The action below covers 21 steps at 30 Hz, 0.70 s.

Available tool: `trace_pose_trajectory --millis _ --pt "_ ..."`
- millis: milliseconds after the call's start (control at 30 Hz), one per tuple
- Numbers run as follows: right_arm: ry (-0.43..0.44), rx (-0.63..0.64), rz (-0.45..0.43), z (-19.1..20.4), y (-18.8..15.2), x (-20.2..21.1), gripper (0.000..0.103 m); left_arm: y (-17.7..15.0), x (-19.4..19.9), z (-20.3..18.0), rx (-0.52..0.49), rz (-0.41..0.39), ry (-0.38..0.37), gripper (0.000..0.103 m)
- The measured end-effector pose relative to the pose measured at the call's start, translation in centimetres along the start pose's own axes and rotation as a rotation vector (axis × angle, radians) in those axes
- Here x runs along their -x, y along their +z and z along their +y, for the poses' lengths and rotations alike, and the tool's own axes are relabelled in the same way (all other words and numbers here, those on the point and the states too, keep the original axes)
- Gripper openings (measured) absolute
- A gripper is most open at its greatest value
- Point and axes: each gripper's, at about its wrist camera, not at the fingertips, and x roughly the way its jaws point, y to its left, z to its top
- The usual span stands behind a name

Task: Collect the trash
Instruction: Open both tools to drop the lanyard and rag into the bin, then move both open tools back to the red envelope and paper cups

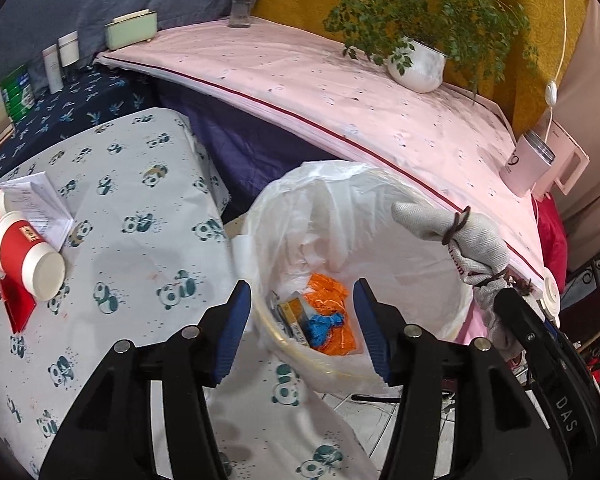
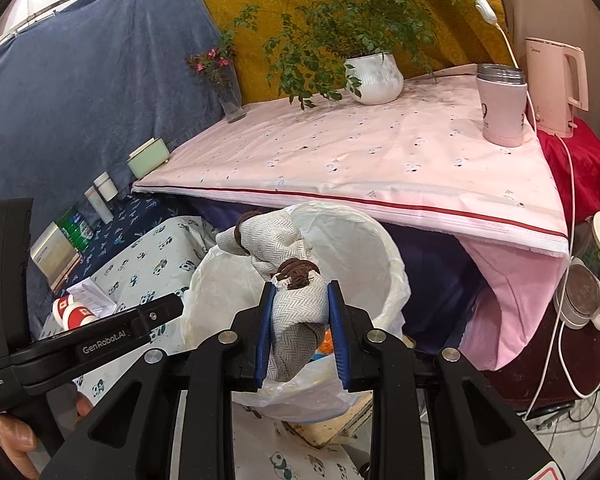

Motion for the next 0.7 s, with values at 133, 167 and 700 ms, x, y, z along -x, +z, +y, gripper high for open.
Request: trace_pose_trajectory --millis 133,167,700 --pt "0.011 0.023 0.003 1.3 0.4 -0.8 0.029 -0.1 0.4 1.6 0.028 -0.007 0.018 0.054" --pt "0.014 0.024 0.0 1.6 0.4 -1.0 0.029 -0.2 0.5 2.1 0.038 -0.01 0.028 0.057" --pt "0.127 0.114 0.031 10.0 -0.3 -2.0 0.045 -1.2 3.4 12.2 0.227 -0.067 0.214 0.077"
